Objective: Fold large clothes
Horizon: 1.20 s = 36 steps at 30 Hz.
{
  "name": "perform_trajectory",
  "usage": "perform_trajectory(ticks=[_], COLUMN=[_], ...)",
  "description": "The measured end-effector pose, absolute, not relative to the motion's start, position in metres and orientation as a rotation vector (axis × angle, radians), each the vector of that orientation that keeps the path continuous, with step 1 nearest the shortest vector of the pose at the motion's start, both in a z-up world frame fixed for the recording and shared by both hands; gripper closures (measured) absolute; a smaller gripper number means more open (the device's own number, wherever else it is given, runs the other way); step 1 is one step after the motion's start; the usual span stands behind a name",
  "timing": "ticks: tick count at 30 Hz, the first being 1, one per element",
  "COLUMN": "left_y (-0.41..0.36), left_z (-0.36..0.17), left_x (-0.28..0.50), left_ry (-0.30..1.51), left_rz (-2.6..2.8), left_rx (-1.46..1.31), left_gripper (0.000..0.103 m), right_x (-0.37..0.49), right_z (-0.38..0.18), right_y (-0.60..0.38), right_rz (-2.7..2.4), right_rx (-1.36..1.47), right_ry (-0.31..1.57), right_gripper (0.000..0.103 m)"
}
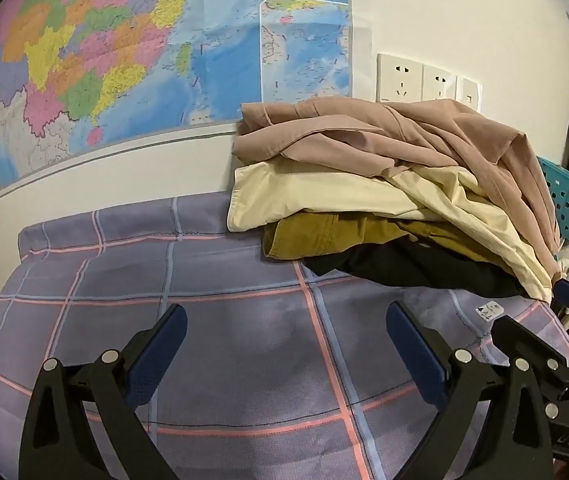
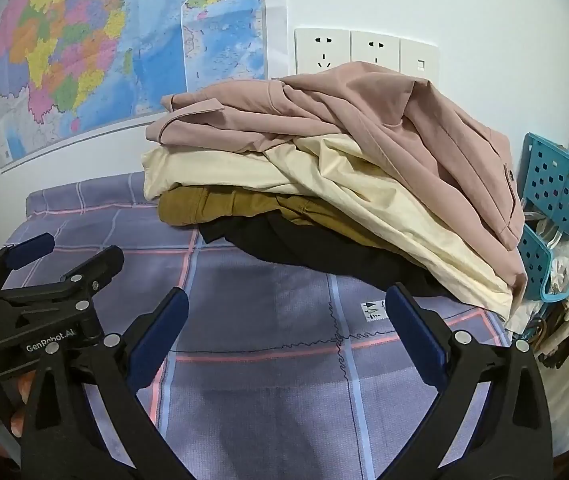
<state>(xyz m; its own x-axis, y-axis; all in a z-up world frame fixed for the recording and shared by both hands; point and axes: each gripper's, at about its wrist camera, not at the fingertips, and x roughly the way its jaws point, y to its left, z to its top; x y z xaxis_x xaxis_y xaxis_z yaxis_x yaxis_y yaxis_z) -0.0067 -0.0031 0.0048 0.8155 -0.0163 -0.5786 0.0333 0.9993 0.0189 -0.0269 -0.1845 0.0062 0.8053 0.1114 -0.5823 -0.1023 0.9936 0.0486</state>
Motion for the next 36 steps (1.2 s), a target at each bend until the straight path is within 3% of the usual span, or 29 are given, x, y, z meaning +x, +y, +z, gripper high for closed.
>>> perform_trajectory(ticks=[36], left_y=[-0.0028], left_z=[-0.0002], left_x=[-0.0073], left_ry=[0.617], left_rz=[-0.035], left_rx=[0.019], left_gripper=[0.007], right_x=[-0.0278], right_z=[0.0126], right_y=[-0.1808], right_rz=[0.115], right_rx=[-0.004], right_ry=[0.613], right_gripper=[0.005])
